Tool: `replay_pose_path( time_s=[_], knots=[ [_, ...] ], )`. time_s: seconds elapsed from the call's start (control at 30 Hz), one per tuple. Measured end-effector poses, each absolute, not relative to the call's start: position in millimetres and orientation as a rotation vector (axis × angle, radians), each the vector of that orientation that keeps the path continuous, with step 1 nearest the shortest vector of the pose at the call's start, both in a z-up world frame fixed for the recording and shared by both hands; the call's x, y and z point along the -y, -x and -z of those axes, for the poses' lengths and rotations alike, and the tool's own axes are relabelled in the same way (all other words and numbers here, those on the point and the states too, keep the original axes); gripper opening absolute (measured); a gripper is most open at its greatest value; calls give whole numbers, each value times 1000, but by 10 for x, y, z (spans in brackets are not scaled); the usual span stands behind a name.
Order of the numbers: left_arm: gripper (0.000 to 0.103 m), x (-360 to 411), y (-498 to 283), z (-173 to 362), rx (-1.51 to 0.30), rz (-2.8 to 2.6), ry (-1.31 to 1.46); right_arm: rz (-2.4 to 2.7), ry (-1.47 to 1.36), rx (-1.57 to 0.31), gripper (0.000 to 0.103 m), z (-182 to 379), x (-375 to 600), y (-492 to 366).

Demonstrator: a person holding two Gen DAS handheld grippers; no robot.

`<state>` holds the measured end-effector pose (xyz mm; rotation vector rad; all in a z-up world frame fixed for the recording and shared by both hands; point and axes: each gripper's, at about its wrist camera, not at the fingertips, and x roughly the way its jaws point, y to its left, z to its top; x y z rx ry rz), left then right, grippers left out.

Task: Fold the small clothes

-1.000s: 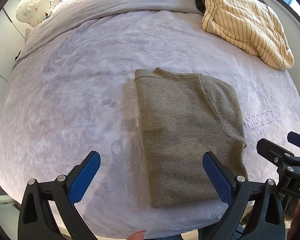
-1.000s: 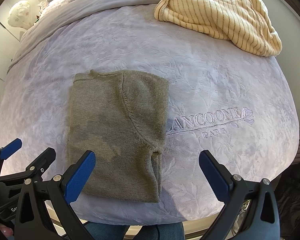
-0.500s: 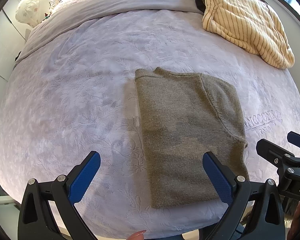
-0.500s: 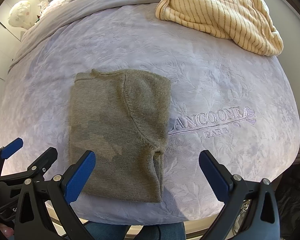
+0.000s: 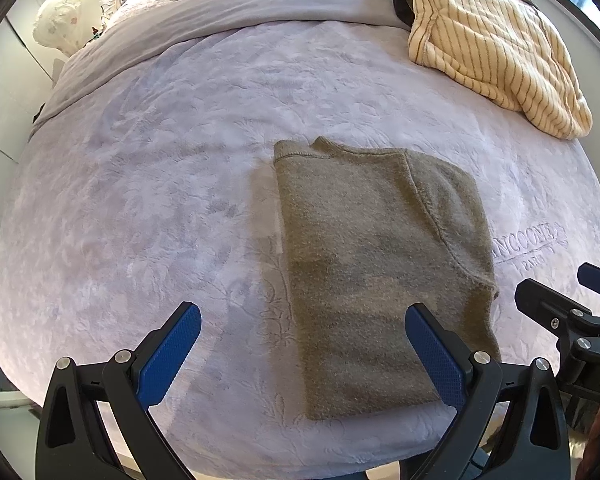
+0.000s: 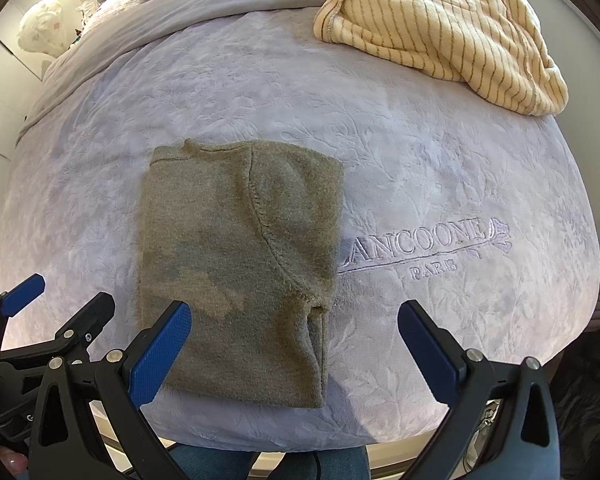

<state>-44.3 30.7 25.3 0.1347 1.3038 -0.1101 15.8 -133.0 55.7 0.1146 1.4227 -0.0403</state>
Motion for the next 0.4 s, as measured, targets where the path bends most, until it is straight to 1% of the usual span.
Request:
replay_pose_path(
  time_s=[0.4],
  knots=[
    [102,-328,423,-261,-1304,128,-130,38,-114,-1424,103,-554,1329,-174]
  ],
)
